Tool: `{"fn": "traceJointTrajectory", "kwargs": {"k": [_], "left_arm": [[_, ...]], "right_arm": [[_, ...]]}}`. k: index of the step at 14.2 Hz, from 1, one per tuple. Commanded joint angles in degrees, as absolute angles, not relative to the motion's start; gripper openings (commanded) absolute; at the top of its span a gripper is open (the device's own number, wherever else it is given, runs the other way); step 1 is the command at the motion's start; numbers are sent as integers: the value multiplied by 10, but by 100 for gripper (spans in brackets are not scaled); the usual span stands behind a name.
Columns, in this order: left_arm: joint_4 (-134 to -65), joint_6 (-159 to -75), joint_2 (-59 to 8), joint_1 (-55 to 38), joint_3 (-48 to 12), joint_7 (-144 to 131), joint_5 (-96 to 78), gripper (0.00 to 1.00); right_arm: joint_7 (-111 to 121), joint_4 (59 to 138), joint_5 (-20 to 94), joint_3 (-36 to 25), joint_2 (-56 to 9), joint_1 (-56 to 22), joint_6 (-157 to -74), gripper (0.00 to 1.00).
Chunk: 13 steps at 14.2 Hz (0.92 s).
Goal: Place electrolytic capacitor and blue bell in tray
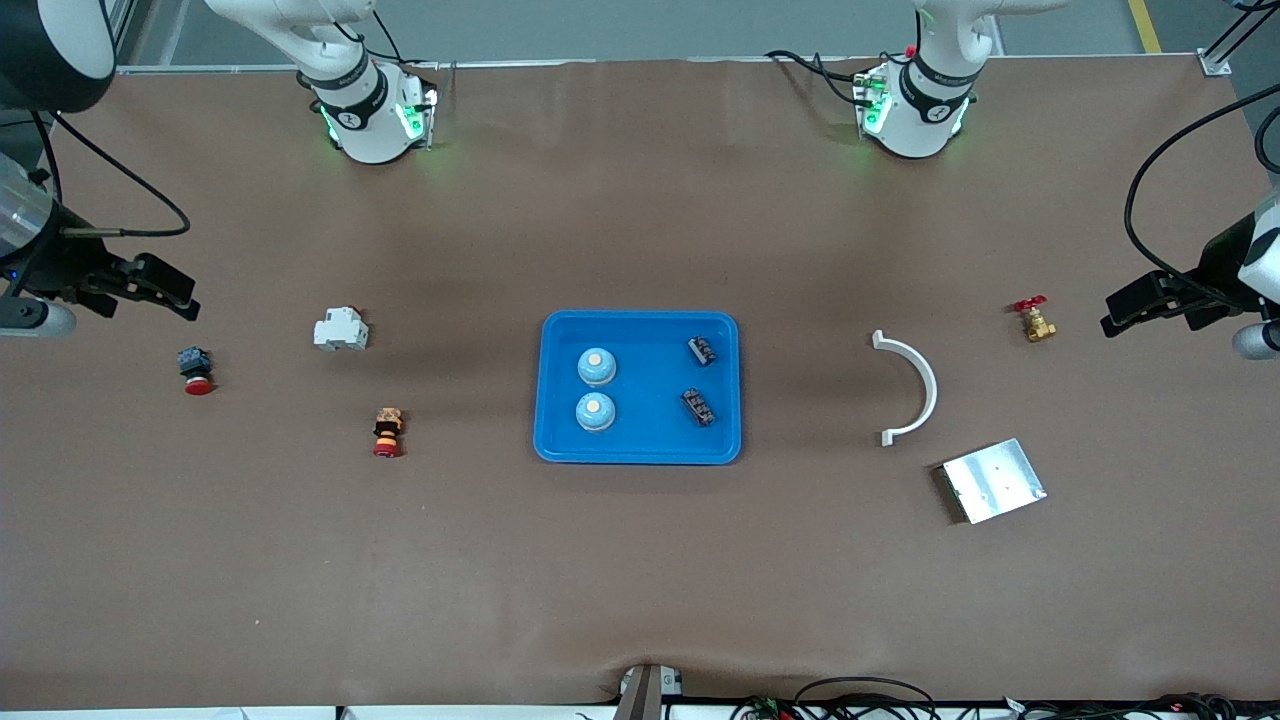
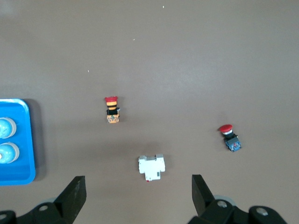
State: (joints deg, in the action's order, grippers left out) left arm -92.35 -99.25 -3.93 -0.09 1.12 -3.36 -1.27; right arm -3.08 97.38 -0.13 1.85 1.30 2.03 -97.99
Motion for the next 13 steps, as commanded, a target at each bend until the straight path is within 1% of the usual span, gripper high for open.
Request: {"fn": "traceJointTrajectory", "kwargs": {"k": [1, 4, 9, 11, 13], "left_arm": [[-912, -983, -43, -1, 11, -33, -1, 100], [-912, -983, -43, -1, 11, -33, -1, 100], [-912, -980, -46, 0, 11, -33, -1, 100], [-907, -957, -42, 1, 11, -32, 0, 100], [-883, -912, -43, -2, 11, -32, -1, 100]], "right_arm": [[-21, 963, -4, 19, 32, 24, -949, 100], [6, 930, -4, 16, 32, 25, -916, 100], [2, 925, -4, 15, 31, 27, -905, 100], [-1, 925, -4, 16, 31, 27, -905, 100], [-2, 925, -3, 17, 31, 25, -905, 100]]}}
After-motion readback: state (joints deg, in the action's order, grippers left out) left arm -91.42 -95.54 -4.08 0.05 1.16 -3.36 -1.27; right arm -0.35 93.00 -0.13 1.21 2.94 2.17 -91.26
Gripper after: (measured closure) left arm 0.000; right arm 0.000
